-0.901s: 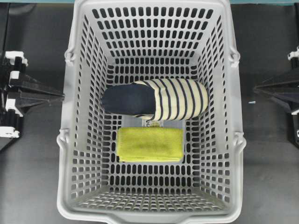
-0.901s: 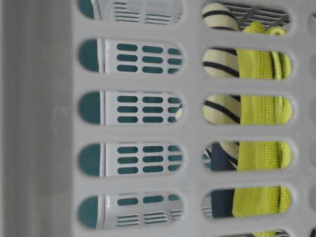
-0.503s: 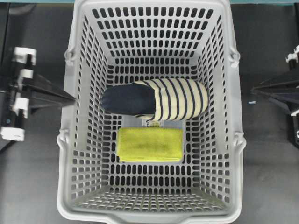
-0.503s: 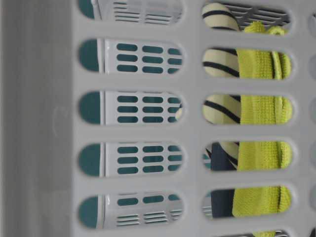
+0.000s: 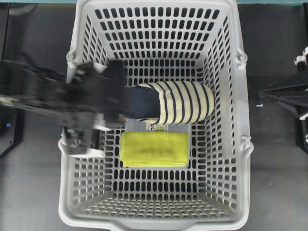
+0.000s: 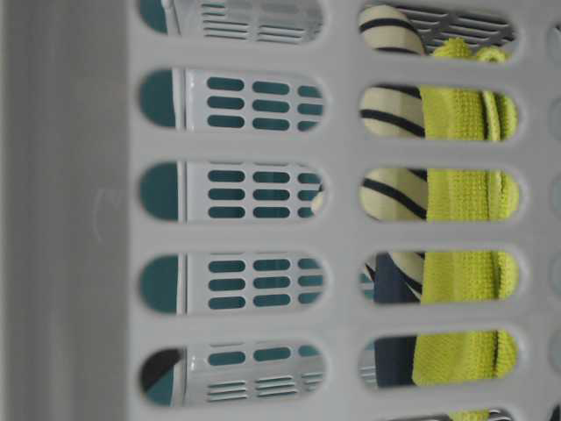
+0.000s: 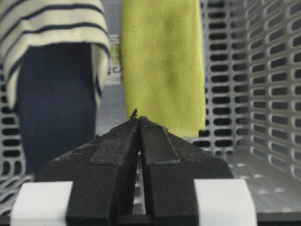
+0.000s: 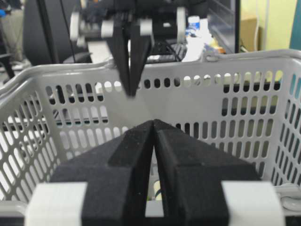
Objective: Pick up the yellow cloth from the shopping basket with the left arm.
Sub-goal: 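Move the left gripper over the yellow cloth and lower it into the basket, then close the left gripper on the yellow cloth's edge, then lift the pinched yellow cloth up out of the basket with the left gripper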
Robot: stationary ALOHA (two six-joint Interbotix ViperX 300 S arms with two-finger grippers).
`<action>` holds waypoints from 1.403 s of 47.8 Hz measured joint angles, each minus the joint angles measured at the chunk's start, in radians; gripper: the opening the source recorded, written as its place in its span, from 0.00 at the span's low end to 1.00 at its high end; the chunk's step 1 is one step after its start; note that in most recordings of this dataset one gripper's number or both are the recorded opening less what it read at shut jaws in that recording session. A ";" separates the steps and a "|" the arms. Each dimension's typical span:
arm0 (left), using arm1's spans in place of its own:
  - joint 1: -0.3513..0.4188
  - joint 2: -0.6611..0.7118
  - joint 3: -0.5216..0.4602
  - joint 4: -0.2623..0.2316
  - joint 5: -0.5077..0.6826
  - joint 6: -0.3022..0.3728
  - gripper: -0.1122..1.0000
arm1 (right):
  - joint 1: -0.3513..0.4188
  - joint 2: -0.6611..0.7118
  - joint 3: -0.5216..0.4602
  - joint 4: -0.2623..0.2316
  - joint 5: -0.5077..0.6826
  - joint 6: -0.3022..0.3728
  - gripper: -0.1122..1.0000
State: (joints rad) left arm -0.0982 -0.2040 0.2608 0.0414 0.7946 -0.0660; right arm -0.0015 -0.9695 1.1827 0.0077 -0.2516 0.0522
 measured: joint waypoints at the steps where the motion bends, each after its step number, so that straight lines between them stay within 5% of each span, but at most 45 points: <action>1: 0.000 0.023 -0.017 -0.002 0.011 0.000 0.11 | 0.000 0.000 0.000 -0.002 0.000 0.000 0.09; 6: -0.003 0.126 -0.091 0.000 0.054 -0.003 0.22 | 0.003 -0.002 -0.002 0.000 0.000 0.003 0.09; 15: -0.017 0.284 -0.187 0.000 0.071 -0.011 0.72 | 0.005 -0.006 0.000 0.000 0.000 0.003 0.09; 21: -0.020 0.344 -0.209 0.000 0.071 -0.011 0.91 | 0.006 -0.008 0.000 0.000 0.000 0.003 0.09; 43: -0.018 0.410 -0.110 -0.002 -0.032 -0.025 0.83 | 0.011 -0.015 0.003 0.000 0.018 0.005 0.09; 49: -0.018 0.407 -0.094 -0.002 -0.043 -0.015 0.65 | 0.011 -0.018 0.005 0.000 0.028 0.005 0.09; 57: -0.021 0.397 -0.091 0.000 -0.041 -0.002 0.26 | 0.011 -0.020 0.009 0.000 0.029 0.005 0.09; 67: -0.025 0.368 -0.097 0.000 -0.032 0.006 0.23 | 0.011 -0.020 0.009 0.000 0.031 0.005 0.09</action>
State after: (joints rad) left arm -0.1227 0.1641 0.1641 0.0414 0.7624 -0.0598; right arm 0.0092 -0.9894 1.1919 0.0077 -0.2209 0.0568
